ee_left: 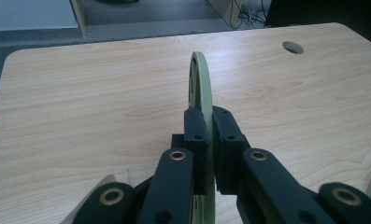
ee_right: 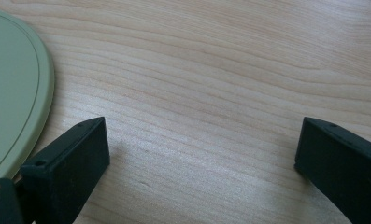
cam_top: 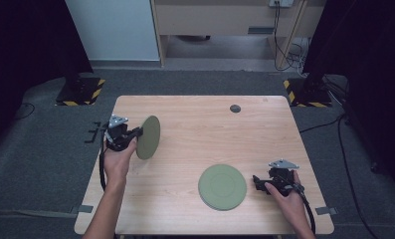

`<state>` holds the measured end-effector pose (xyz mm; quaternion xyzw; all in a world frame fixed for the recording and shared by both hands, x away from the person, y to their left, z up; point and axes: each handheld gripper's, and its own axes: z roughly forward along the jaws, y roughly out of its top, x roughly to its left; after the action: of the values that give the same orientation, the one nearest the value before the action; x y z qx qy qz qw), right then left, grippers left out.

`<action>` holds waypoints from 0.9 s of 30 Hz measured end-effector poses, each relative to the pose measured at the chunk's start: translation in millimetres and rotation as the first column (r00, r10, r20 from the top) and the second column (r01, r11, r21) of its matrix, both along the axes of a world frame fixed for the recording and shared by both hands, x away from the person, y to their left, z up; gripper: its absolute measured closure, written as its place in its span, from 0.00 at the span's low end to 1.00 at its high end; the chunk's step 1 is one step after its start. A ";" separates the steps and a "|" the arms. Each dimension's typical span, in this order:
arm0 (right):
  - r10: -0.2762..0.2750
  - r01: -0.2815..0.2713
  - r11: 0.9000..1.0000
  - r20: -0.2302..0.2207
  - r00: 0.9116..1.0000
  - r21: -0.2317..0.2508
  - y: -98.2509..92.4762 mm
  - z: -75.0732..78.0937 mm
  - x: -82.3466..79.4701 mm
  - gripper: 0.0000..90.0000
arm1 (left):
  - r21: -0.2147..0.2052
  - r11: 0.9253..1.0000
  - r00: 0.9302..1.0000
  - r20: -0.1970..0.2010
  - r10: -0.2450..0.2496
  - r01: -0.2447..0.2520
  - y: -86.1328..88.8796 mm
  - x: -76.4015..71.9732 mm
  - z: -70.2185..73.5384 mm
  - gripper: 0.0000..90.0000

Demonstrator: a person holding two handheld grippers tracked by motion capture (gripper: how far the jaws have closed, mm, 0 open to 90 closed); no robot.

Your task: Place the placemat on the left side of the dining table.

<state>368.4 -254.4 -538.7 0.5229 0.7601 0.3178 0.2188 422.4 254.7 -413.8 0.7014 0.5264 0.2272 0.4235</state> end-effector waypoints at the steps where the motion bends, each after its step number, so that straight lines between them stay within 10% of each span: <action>1: -0.001 0.001 1.000 -0.001 1.000 0.001 0.1 0.1 0.0 0.04 | -0.002 1.000 1.000 0.001 0.002 -0.002 0.8 -0.1 -0.3 0.95; 27: -0.001 0.001 1.000 -0.001 1.000 0.001 0.1 0.1 0.0 0.04 | -0.015 0.999 0.999 -0.004 0.051 -0.051 27.4 -4.2 -8.1 0.95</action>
<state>368.4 -254.3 -538.6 0.5235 0.7598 0.3179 0.2182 418.2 282.1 -422.0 0.6848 0.5467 0.2326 0.4220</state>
